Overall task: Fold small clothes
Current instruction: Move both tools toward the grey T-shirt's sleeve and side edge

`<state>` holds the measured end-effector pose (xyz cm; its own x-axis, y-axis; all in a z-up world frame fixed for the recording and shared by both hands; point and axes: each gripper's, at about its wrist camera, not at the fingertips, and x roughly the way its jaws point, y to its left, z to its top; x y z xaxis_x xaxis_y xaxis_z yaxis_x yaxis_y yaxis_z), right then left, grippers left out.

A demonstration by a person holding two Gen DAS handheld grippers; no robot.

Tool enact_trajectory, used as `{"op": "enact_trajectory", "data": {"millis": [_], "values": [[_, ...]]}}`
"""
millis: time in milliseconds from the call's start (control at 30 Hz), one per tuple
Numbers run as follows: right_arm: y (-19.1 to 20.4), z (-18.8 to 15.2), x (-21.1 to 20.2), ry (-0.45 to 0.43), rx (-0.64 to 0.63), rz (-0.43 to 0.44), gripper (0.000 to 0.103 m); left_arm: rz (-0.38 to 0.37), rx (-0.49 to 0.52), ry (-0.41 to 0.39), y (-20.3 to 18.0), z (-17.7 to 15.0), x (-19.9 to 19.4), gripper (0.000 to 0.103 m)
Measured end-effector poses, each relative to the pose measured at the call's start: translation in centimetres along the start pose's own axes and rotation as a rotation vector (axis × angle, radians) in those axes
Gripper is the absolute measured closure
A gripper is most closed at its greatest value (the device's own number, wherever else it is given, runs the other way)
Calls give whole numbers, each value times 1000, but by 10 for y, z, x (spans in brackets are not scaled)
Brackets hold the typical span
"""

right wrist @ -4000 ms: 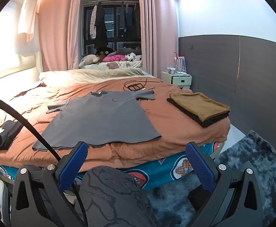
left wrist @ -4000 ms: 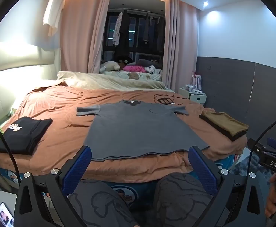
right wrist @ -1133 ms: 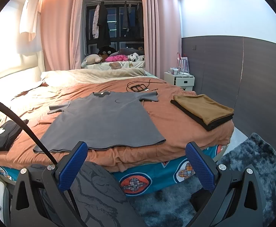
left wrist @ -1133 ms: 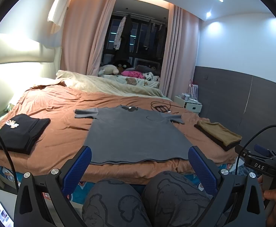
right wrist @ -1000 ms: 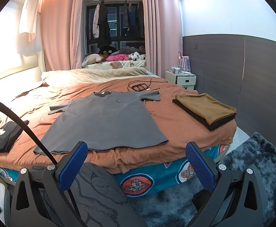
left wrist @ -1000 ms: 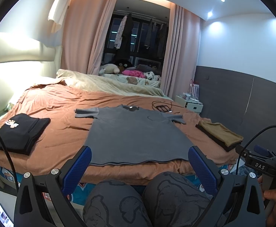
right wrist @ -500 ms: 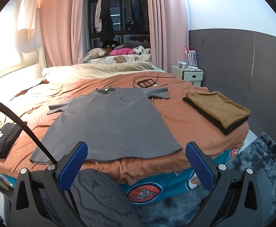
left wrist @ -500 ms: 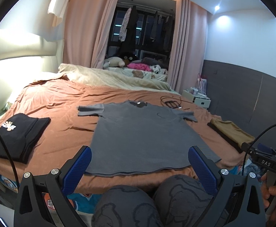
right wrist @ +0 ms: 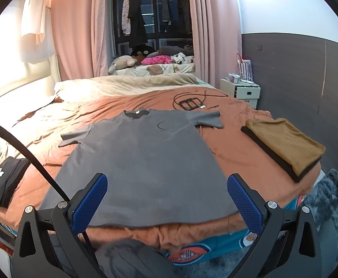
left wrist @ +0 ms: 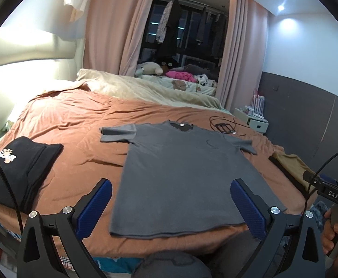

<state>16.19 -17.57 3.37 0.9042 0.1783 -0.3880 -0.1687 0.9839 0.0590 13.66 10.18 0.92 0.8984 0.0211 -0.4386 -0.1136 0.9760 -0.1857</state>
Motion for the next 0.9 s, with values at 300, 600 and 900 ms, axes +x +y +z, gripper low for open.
{"op": "enact_trajectory", "data": {"millis": [300, 600, 900], "values": [[3, 22, 42, 19, -57, 35, 0, 37, 14, 14, 26, 26, 37, 1], [9, 46, 91, 30, -84, 104, 0, 85, -30, 82, 69, 52, 87, 13], [18, 80, 161, 79, -134, 186, 3, 116, -53, 137, 111, 86, 142, 23]]}}
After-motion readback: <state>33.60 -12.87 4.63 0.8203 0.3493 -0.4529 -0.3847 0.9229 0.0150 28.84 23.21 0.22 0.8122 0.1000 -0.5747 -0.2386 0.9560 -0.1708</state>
